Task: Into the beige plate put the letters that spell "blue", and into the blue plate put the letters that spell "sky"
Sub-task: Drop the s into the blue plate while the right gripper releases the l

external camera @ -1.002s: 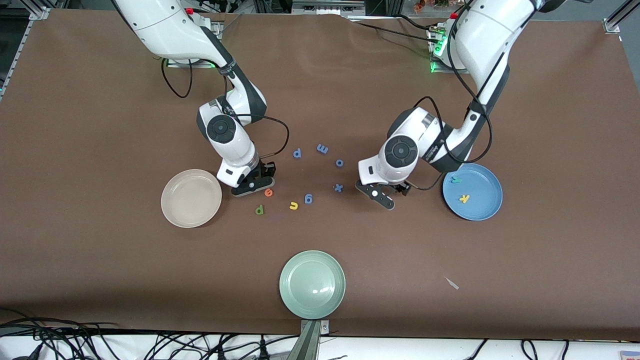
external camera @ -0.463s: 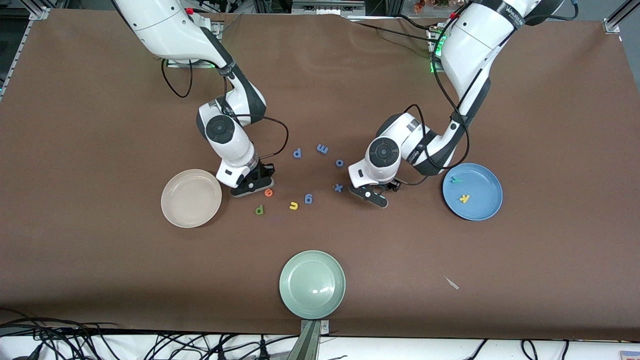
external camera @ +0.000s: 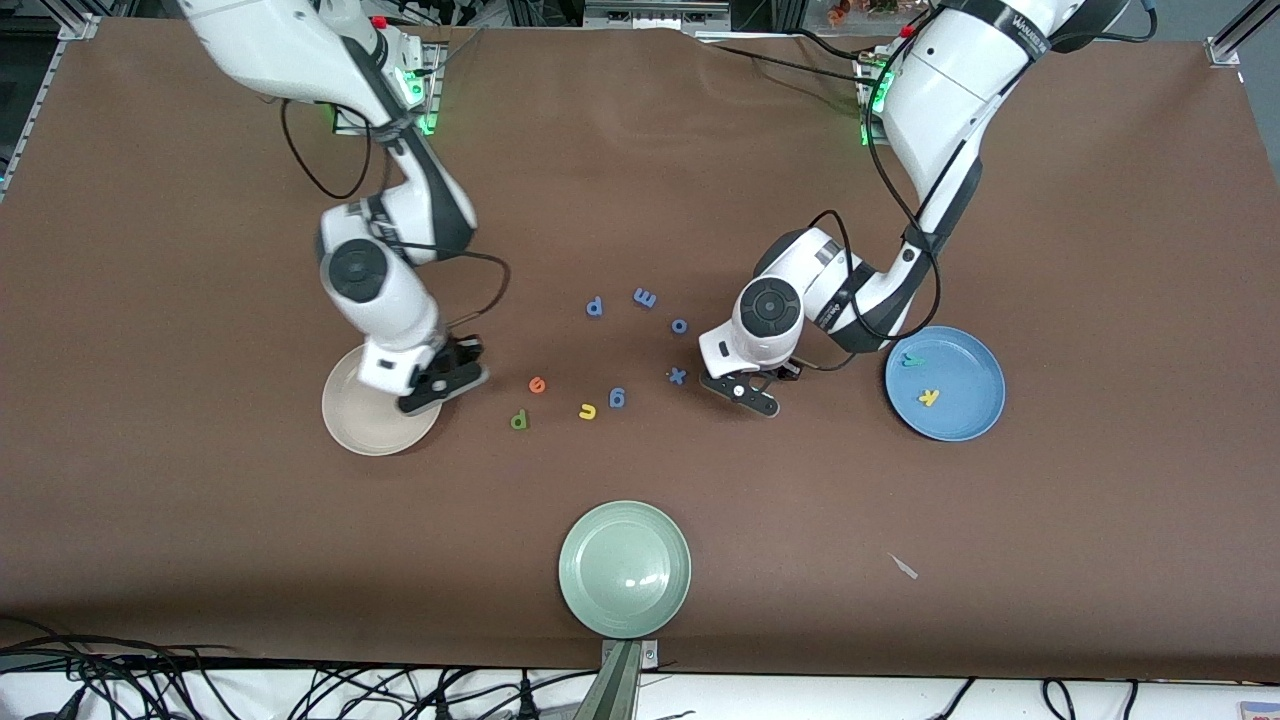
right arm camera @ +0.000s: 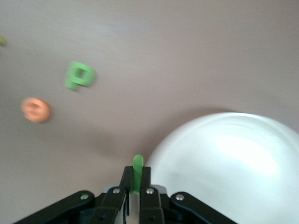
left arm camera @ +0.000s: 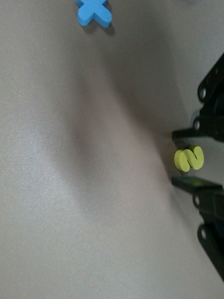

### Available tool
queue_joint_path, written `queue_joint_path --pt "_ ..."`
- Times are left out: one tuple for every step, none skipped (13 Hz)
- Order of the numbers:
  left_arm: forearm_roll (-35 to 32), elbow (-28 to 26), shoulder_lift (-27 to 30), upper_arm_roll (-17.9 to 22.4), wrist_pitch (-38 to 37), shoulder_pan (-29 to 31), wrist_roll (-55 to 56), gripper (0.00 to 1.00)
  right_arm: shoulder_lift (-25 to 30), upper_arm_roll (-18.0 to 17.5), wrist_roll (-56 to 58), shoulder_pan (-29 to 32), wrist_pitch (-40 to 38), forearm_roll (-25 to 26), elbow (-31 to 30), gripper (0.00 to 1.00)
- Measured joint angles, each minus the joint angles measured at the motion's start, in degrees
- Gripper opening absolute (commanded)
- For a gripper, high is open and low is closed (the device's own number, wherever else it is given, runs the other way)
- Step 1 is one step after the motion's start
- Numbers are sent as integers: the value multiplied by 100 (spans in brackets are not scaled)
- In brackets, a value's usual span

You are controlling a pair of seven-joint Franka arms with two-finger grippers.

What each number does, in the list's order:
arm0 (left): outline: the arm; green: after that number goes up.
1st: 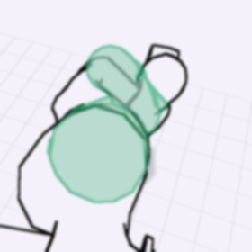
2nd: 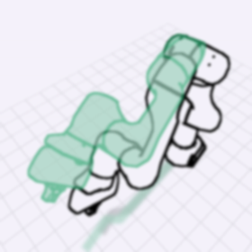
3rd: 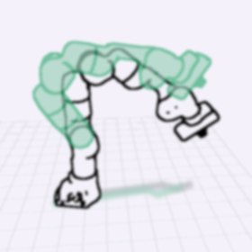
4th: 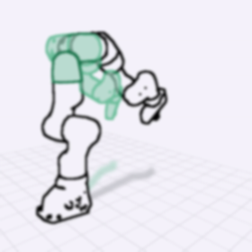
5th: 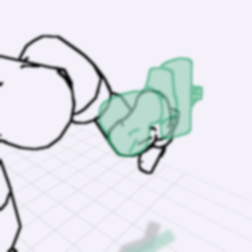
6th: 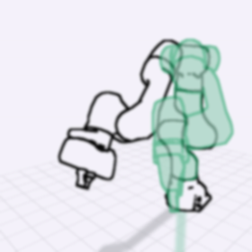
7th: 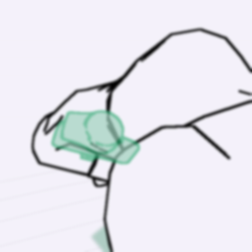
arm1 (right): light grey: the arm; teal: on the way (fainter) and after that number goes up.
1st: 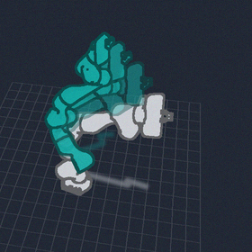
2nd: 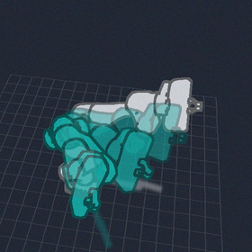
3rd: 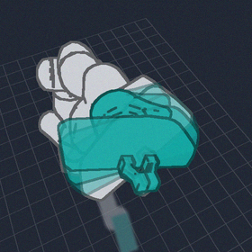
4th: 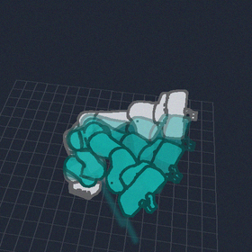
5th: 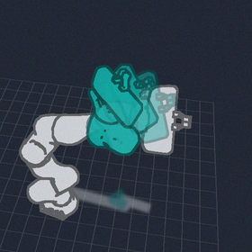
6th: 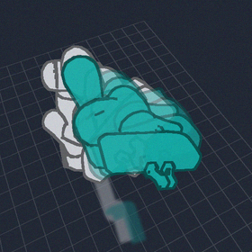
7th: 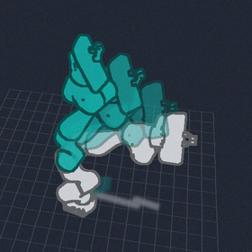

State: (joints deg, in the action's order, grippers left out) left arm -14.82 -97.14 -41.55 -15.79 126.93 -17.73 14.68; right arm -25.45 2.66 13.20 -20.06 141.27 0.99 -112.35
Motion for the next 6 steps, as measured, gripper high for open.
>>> queue_joint_path --pt "0 4 6 2 -4 2 4 10 32 132 304 126 -26 2 -41 30" --pt "0 13 13 15 -22 27 4 10 12 224 435 201 27 4 -134 38" --pt "0 46 54 19 -114 100 3 10 -29 246 449 220 171 3 -260 48" --pt "0 109 154 20 -308 211 -35 10 -78 231 392 200 304 0 -357 49" --pt "0 165 302 24 -509 333 -115 10 -118 179 202 176 376 0 -404 51" --pt "0 189 484 30 -700 493 -274 10 -138 66 -70 163 400 0 -409 51"
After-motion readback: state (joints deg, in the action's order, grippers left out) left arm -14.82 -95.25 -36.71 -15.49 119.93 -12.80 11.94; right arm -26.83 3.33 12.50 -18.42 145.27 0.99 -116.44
